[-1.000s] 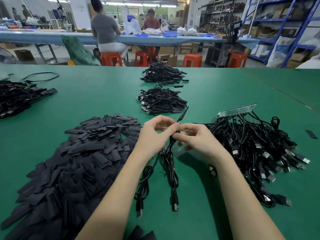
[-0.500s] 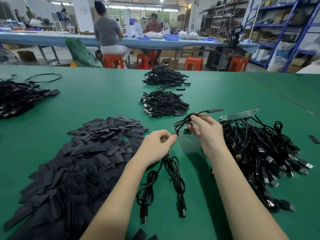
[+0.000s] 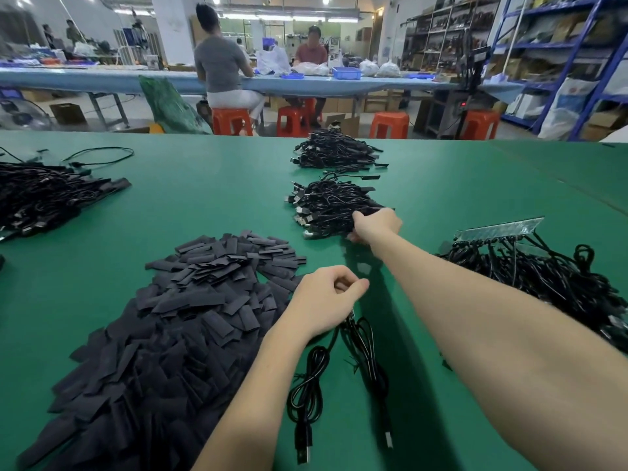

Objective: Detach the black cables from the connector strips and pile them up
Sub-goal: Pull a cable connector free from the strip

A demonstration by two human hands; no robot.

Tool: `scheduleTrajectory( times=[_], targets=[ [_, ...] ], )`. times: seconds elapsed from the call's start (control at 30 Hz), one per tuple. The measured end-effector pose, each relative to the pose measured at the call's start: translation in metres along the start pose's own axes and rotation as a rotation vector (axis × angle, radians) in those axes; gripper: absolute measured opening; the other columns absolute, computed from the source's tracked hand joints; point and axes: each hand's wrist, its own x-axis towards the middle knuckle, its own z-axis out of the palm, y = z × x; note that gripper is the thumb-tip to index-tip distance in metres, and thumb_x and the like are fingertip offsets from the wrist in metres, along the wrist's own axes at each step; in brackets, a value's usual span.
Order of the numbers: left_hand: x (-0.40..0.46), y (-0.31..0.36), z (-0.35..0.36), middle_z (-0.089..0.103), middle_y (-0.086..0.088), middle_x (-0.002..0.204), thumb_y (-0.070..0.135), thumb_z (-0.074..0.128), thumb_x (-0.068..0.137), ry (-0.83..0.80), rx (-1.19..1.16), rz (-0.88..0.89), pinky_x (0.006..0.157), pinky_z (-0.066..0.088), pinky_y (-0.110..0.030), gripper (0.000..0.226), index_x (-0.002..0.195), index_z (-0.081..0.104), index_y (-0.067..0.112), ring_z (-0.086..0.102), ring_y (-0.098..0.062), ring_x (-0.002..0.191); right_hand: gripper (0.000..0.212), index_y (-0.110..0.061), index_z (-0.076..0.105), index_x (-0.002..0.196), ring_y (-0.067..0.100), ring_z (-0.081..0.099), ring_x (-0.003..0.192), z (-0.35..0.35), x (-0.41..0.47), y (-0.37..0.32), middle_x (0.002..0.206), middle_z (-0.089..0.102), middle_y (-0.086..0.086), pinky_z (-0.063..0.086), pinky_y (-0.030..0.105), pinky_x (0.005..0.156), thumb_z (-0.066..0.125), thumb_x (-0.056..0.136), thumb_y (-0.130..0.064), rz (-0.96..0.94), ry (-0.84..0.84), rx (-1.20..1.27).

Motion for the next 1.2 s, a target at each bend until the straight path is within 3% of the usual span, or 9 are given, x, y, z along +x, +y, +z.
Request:
scheduleTrajectory(
  times=[0.07, 0.23, 0.37, 0.47, 0.57, 0.77, 0.9, 1.1, 1.2],
  targets=[
    [-0.001, 0.001, -0.001, 0.067, 0.013, 0.076, 0.048, 0.063, 0.093, -0.006, 0.000, 0.003, 0.070, 0.045, -0.015, 0.023, 0.083, 0.068, 0.028, 0.058, -0.001, 0.071, 0.035, -0.004, 0.069, 0.094, 0.011, 0.067, 0.045, -0.007, 0.000, -0.002, 0.051, 0.068, -0.001, 0.049, 0.021, 0.046, 0.061, 0.094, -0.038, -0.068, -0.039, -0.191],
    [-0.004, 0.005, -0.002, 0.071, 0.009, 0.085, 0.047, 0.063, 0.094, -0.005, 0.014, -0.001, 0.073, 0.046, -0.018, 0.023, 0.087, 0.069, 0.026, 0.063, -0.007, 0.080, 0.026, 0.000, 0.068, 0.112, 0.019, 0.070, 0.047, -0.013, -0.002, -0.005, 0.098, 0.072, 0.015, 0.056, 0.025, 0.045, 0.066, 0.091, -0.015, -0.031, -0.200, -0.100],
    [-0.004, 0.006, -0.003, 0.070, 0.009, 0.085, 0.047, 0.063, 0.093, -0.004, 0.024, -0.008, 0.066, 0.041, -0.011, 0.022, 0.089, 0.070, 0.026, 0.060, -0.004, 0.077, 0.006, -0.014, 0.065, 0.090, 0.012, 0.063, 0.041, -0.017, -0.015, -0.003, 0.071, 0.071, 0.004, 0.056, 0.024, 0.048, 0.063, 0.089, -0.019, -0.254, -0.155, -0.394],
    [-0.004, 0.006, -0.003, 0.070, 0.010, 0.083, 0.048, 0.063, 0.093, -0.009, 0.027, -0.011, 0.066, 0.040, -0.012, 0.021, 0.089, 0.070, 0.028, 0.061, -0.003, 0.077, 0.012, -0.017, 0.056, 0.083, 0.008, 0.059, 0.041, -0.013, -0.023, -0.002, 0.065, 0.068, 0.002, 0.049, 0.021, 0.045, 0.064, 0.088, -0.024, -0.440, -0.225, -0.354],
    [-0.003, 0.005, -0.002, 0.068, 0.012, 0.078, 0.046, 0.064, 0.092, -0.002, 0.042, -0.008, 0.066, 0.040, -0.015, 0.021, 0.087, 0.070, 0.027, 0.059, -0.002, 0.075, 0.014, -0.020, 0.069, 0.082, 0.009, 0.064, 0.066, -0.003, -0.028, -0.002, 0.079, 0.071, -0.004, 0.044, 0.014, 0.052, 0.068, 0.090, -0.032, -0.546, -0.437, -0.505],
    [-0.001, 0.006, -0.004, 0.064, 0.016, 0.073, 0.046, 0.061, 0.094, -0.017, 0.048, 0.006, 0.062, 0.037, -0.014, 0.019, 0.084, 0.067, 0.030, 0.057, 0.003, 0.071, 0.034, -0.018, 0.071, 0.119, 0.018, 0.061, 0.110, 0.011, -0.018, -0.005, 0.117, 0.070, -0.001, 0.044, 0.026, 0.086, 0.061, 0.096, -0.041, -0.568, -0.399, -0.622],
    [0.000, 0.006, -0.007, 0.069, 0.013, 0.075, 0.044, 0.057, 0.096, 0.000, 0.016, -0.001, 0.066, 0.043, -0.021, 0.023, 0.081, 0.068, 0.030, 0.059, -0.002, 0.071, 0.042, -0.015, 0.065, 0.130, 0.021, 0.059, 0.121, 0.011, -0.017, -0.012, 0.130, 0.066, 0.003, 0.042, 0.026, 0.092, 0.062, 0.096, -0.040, -0.531, -0.413, -0.659],
    [0.002, 0.007, -0.009, 0.074, 0.014, 0.078, 0.036, 0.051, 0.100, 0.084, -0.112, -0.040, 0.090, 0.054, -0.032, 0.031, 0.077, 0.070, 0.027, 0.068, -0.006, 0.079, 0.015, -0.021, 0.074, 0.090, 0.017, 0.069, 0.093, -0.031, -0.050, -0.006, 0.094, 0.075, -0.003, 0.057, 0.032, 0.080, 0.060, 0.090, -0.026, -0.512, -0.176, -0.431],
    [0.002, 0.006, -0.010, 0.074, 0.011, 0.077, 0.036, 0.049, 0.100, 0.122, -0.119, -0.062, 0.090, 0.056, -0.038, 0.035, 0.073, 0.068, 0.026, 0.071, -0.011, 0.080, 0.022, -0.019, 0.074, 0.078, 0.009, 0.073, 0.064, -0.067, -0.082, 0.009, 0.072, 0.076, -0.008, 0.051, 0.023, 0.055, 0.058, 0.088, -0.030, -0.354, -0.308, -0.539]
  ],
)
